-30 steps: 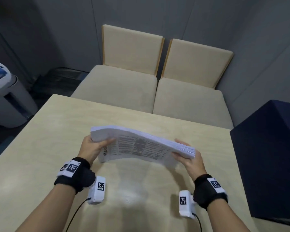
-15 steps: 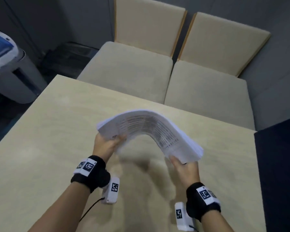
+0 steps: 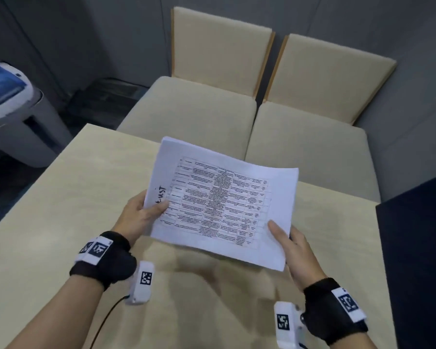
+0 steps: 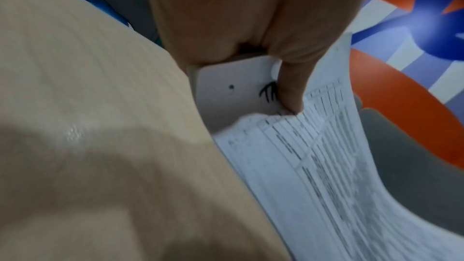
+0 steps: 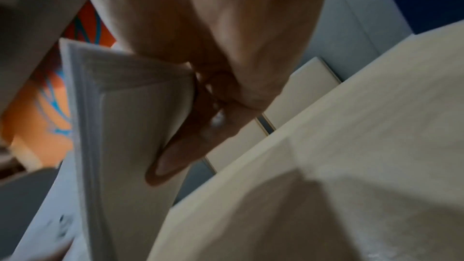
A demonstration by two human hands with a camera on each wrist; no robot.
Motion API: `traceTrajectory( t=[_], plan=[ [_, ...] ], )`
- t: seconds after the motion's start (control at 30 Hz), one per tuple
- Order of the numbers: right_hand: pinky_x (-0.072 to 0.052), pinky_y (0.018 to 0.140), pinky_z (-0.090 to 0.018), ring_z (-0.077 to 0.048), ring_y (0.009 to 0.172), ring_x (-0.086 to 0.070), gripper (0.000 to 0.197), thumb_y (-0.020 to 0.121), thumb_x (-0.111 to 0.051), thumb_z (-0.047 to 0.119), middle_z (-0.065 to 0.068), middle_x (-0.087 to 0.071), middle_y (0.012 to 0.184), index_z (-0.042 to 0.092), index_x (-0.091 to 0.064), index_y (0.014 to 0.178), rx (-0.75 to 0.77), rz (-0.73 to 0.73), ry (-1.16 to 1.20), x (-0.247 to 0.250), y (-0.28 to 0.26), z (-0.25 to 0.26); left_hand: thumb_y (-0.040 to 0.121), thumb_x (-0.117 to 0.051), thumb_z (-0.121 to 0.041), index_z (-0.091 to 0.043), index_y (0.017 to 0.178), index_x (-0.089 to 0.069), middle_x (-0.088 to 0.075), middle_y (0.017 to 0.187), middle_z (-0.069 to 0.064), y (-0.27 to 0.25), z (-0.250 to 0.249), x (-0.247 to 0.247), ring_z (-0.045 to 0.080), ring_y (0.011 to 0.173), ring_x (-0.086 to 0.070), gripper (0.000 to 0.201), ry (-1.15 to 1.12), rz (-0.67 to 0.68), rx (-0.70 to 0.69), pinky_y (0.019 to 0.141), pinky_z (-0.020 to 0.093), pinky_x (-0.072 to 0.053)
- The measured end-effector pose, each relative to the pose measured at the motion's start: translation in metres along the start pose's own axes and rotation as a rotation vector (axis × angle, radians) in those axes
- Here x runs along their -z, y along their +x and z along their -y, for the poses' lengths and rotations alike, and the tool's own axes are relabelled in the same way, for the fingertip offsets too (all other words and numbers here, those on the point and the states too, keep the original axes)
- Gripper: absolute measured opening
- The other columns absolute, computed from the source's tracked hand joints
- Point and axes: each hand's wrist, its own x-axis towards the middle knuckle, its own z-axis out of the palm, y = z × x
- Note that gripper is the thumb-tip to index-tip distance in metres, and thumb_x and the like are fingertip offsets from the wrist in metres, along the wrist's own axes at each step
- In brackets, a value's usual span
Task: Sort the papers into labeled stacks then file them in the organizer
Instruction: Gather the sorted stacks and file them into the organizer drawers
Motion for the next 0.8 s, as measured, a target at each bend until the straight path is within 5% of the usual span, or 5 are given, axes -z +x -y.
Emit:
traceTrajectory(
  t=[0.1, 0.3, 0.5, 0.63, 0.8],
  plan=[
    [-0.055, 0.093, -0.036, -0.017, 0.109, -0.068, 0.038, 0.093, -0.053, 0.034, -0.001, -0.071, 0.118, 0.015, -0.062, 0.124, -0.051, 0.058, 0.182, 0.006, -0.023, 0.017, 0.085, -0.064, -0.012, -0.009, 0.119, -0.063, -0.073, 0.111, 0.007, -0.033, -0.015, 0.010, 0.026, 0.101, -0.070, 0.035, -0.165, 0.017, 0.004, 0.079, 0.032, -0.059],
    [-0.044, 0.105, -0.048, -0.029, 0.120, -0.062, 0.041, 0.095, -0.057, 0.025, -0.009, -0.065, 0.129, 0.010, -0.057, 0.132, -0.008, 0.164, 0.136, 0.011, -0.069, 0.029, 0.048, -0.093, -0.040, -0.005, 0.124, -0.061, -0.067, 0.122, 0.015, -0.081, -0.004, 0.037, 0.034, 0.114, -0.063, 0.090, -0.216, 0.171, 0.065, 0.102, 0.049, -0.041],
    [-0.052, 0.096, -0.048, -0.032, 0.106, -0.069, 0.030, 0.094, -0.058, 0.011, -0.013, -0.071, 0.117, 0.004, -0.063, 0.123, 0.045, 0.031, 0.014, 0.003, -0.128, 0.012, 0.089, -0.065, -0.017, -0.008, 0.110, -0.067, -0.075, 0.103, 0.008, -0.119, 0.020, 0.029, 0.027, 0.089, -0.073, 0.023, 0.114, 0.200, 0.083, 0.080, 0.040, -0.054],
    [-0.049, 0.098, -0.055, -0.036, 0.109, -0.067, 0.034, 0.093, -0.060, 0.014, -0.016, -0.070, 0.119, 0.003, -0.062, 0.125, 0.017, -0.112, 0.100, 0.006, -0.173, -0.011, 0.095, -0.059, -0.026, -0.003, 0.088, -0.069, -0.071, 0.074, 0.003, -0.150, 0.048, 0.019, 0.025, 0.065, -0.066, 0.026, 0.131, 0.178, 0.145, 0.061, 0.036, -0.057],
    [-0.048, 0.101, -0.053, -0.034, 0.112, -0.066, 0.032, 0.093, -0.061, 0.012, -0.014, -0.069, 0.121, 0.005, -0.062, 0.125, 0.005, -0.136, 0.102, 0.026, -0.233, -0.028, 0.096, -0.055, -0.026, -0.001, 0.074, -0.056, -0.043, 0.053, 0.009, -0.184, 0.066, -0.009, 0.016, 0.045, -0.037, 0.033, 0.090, 0.140, 0.037, 0.043, 0.019, -0.028]
  ],
)
